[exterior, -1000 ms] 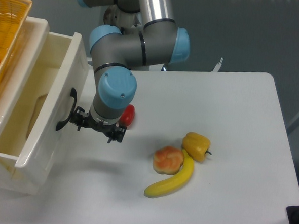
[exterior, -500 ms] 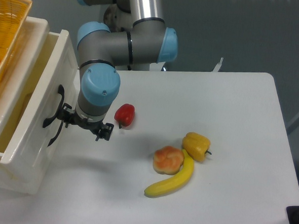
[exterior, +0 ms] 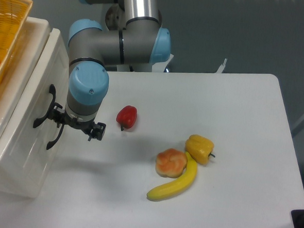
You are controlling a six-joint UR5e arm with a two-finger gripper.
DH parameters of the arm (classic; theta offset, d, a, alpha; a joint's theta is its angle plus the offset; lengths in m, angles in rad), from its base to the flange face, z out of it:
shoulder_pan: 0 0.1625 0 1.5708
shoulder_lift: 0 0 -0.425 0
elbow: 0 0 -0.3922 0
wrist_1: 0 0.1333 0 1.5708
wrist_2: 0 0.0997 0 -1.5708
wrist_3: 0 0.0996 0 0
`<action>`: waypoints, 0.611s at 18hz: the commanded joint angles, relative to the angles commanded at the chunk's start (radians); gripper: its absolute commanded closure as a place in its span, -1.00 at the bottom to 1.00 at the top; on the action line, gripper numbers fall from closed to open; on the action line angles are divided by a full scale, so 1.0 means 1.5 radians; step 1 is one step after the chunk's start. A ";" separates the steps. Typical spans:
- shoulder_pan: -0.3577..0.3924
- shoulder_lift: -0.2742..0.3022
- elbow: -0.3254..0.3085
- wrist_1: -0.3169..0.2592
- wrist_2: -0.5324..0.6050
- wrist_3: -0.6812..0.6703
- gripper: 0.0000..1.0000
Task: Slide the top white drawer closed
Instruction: 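Push the top white drawer into the cabinet with the gripper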
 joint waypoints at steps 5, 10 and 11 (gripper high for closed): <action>0.001 0.000 0.001 0.001 0.001 0.001 -1.00; 0.015 0.001 0.010 0.000 0.006 0.008 -1.00; 0.026 0.001 0.013 0.000 0.008 0.010 -1.00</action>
